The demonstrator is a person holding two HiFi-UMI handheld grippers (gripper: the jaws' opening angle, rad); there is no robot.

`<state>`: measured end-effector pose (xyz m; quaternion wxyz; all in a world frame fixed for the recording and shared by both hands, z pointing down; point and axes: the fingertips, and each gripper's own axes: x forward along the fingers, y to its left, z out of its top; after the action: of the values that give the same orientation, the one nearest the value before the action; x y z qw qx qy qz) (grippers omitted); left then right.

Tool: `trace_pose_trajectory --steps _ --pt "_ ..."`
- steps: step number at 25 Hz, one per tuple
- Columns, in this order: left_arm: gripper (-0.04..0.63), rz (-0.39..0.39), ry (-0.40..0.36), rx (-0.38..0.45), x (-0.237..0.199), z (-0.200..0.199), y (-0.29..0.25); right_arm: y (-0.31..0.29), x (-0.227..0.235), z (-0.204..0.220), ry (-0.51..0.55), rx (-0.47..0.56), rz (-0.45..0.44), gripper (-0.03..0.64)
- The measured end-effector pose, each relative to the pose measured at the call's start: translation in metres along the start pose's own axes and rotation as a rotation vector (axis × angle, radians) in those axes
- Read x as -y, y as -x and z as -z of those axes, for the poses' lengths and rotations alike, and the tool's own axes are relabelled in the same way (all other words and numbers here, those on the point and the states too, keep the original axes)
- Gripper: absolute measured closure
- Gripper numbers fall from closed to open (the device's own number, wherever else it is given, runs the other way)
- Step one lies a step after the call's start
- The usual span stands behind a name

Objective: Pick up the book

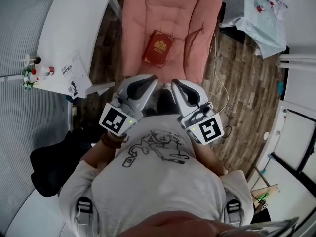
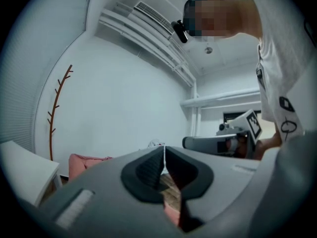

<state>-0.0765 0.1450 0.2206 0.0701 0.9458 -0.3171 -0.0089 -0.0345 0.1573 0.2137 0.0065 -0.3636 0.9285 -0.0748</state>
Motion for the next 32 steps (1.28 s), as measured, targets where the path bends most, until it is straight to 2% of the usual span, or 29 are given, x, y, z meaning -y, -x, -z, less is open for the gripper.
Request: trace_pose_trajectory --steps 9,14,23,32 --pt "0.584 -0.027 -0.025 -0.035 -0.032 -0.001 -0.105 -0.011 0.105 -0.009 0.009 -0.003 -0.031 0.609" --pt "0.577 -0.048 -0.029 -0.040 -0.045 -0.001 -0.141 -0.019 0.144 -0.013 -0.024 0.006 -0.030 0.605" --pt "0.557 -0.033 -0.027 -0.069 -0.066 0.014 -0.173 -0.040 0.180 0.000 -0.041 -0.039 -0.036 0.594" --pt "0.538 -0.031 0.022 -0.134 -0.114 0.052 -0.177 -0.077 0.201 0.043 -0.040 -0.130 -0.045 0.572"
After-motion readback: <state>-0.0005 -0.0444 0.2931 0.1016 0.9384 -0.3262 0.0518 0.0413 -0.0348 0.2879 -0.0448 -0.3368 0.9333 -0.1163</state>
